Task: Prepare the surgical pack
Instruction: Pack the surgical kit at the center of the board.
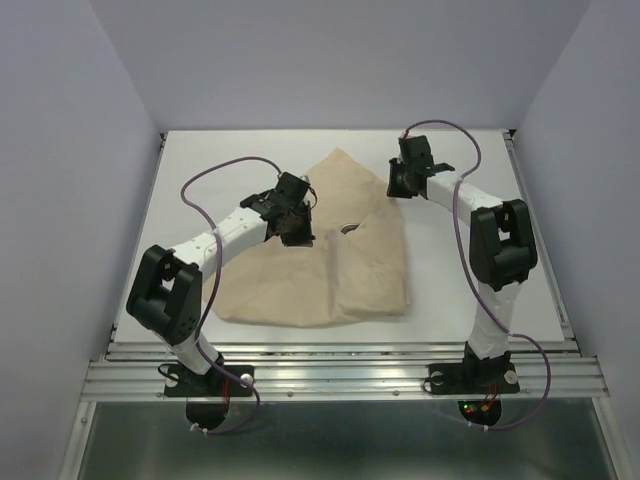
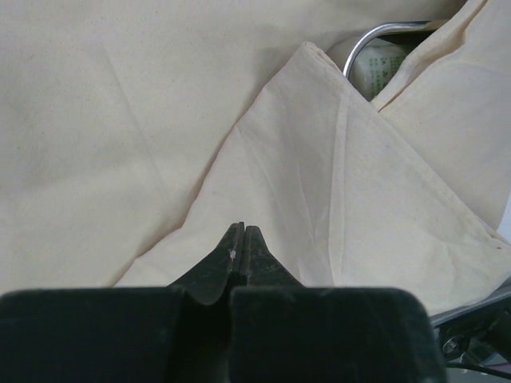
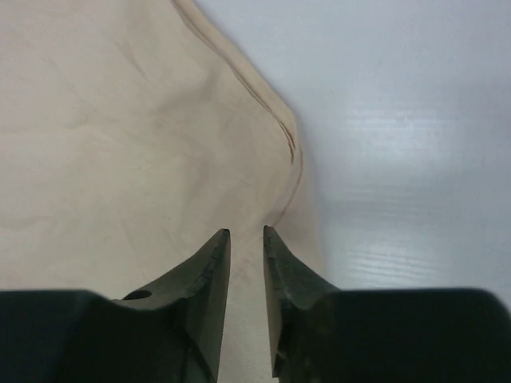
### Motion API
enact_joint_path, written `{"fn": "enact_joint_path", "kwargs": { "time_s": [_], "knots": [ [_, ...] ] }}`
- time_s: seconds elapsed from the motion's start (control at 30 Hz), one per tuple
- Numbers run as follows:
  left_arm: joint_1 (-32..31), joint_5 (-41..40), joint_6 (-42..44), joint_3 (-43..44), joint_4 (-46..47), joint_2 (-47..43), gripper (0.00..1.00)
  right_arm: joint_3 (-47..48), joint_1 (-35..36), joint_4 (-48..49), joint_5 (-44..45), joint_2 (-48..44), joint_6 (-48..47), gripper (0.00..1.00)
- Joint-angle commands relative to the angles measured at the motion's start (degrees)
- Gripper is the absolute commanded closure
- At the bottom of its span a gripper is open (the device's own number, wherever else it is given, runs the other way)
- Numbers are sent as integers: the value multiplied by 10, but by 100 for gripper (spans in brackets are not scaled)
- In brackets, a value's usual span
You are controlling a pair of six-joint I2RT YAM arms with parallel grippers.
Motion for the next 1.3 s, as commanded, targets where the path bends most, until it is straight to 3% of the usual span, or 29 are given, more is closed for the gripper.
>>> {"fn": "enact_joint_path", "kwargs": {
  "time_s": [0.0, 0.03, 0.07, 0.3, 0.53, 0.67, 0.77, 0.93, 1.07, 1.1, 1.17, 1.2, 1.27],
  "knots": [
    [13, -18, 15, 29, -24, -41, 100, 112, 4, 29, -54, 10, -26, 62],
    [15, -18, 17, 29, -27, -47, 100, 162, 4, 25, -71, 42, -28, 53],
    [22, -20, 17, 29, -30, -49, 100, 188, 4, 22, -78, 60, -28, 38],
    [49, -24, 24, 13, -46, -76, 100, 416, 4, 12, -126, 227, -38, 21],
    [68, -40, 33, 7, -59, -97, 100, 474, 9, 107, -145, 312, -6, 16],
    [77, -41, 38, -8, -58, -105, 100, 584, 27, 47, -137, 397, -6, 13],
    [86, -27, 37, -32, -45, -111, 100, 590, 33, 39, -145, 424, -11, 13],
    [90, -20, 41, -43, -39, -104, 100, 543, 52, 31, -138, 414, -28, 22],
    [92, -19, 46, -44, -37, -105, 100, 555, 59, 7, -119, 415, -38, 45],
    [93, -19, 46, -45, -37, -105, 100, 552, 59, 5, -114, 408, -40, 57],
    [94, -19, 46, -51, -34, -110, 100, 548, 59, 5, -101, 400, -43, 68],
    [95, -18, 45, -52, -34, -112, 100, 549, 59, 5, -98, 391, -45, 80],
    [95, -18, 43, -57, -34, -118, 100, 553, 64, 4, -91, 383, -47, 90]
  ]
}}
